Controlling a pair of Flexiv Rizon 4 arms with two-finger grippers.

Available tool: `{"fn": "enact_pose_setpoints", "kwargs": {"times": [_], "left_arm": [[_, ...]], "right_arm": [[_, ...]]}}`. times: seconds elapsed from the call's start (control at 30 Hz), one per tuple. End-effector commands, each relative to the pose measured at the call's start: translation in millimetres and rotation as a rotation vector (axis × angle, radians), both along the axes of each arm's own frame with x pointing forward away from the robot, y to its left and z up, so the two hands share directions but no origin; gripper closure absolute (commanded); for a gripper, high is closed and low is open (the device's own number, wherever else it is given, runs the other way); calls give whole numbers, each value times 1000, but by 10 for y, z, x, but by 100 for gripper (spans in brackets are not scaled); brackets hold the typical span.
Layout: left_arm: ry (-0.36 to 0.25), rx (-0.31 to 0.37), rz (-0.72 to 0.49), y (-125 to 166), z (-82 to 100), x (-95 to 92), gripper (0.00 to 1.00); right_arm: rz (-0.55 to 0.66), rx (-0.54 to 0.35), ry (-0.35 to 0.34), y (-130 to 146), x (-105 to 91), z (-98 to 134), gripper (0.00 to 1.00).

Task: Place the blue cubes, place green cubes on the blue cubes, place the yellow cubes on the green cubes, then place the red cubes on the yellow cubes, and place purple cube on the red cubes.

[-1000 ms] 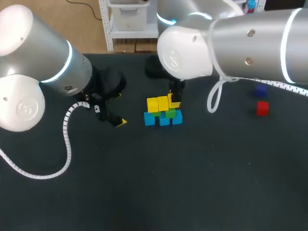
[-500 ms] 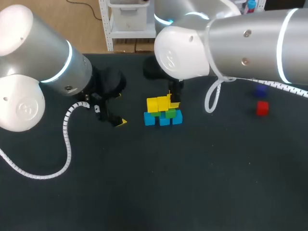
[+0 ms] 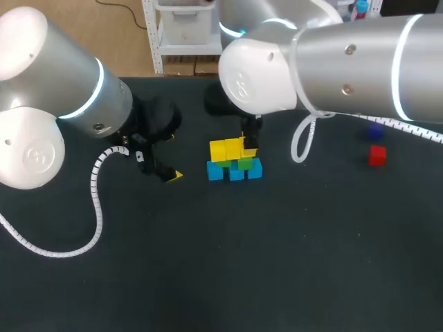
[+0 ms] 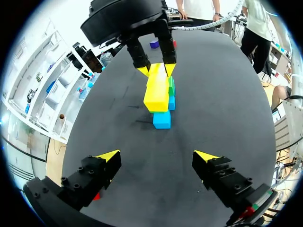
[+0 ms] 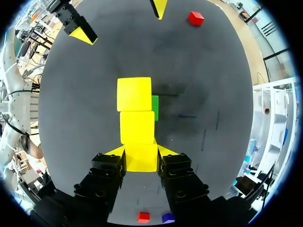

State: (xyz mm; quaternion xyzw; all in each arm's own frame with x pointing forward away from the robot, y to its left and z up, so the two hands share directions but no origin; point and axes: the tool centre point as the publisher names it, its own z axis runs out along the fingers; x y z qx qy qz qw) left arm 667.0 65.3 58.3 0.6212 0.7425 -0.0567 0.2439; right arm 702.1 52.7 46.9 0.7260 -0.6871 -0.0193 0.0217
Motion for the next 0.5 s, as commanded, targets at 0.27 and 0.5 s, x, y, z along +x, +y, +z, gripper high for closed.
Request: {"fn": "enact_pose_setpoints", "kwargs": {"times": [0.27, 0.5], "left_arm": [[1, -5, -5, 14, -5, 10, 0], [1, -5, -5, 14, -5, 10, 0]], "right_arm": [[-11, -5, 1, 5, -11, 4, 58], [-10, -2, 0, 5, -14, 5, 53]]}}
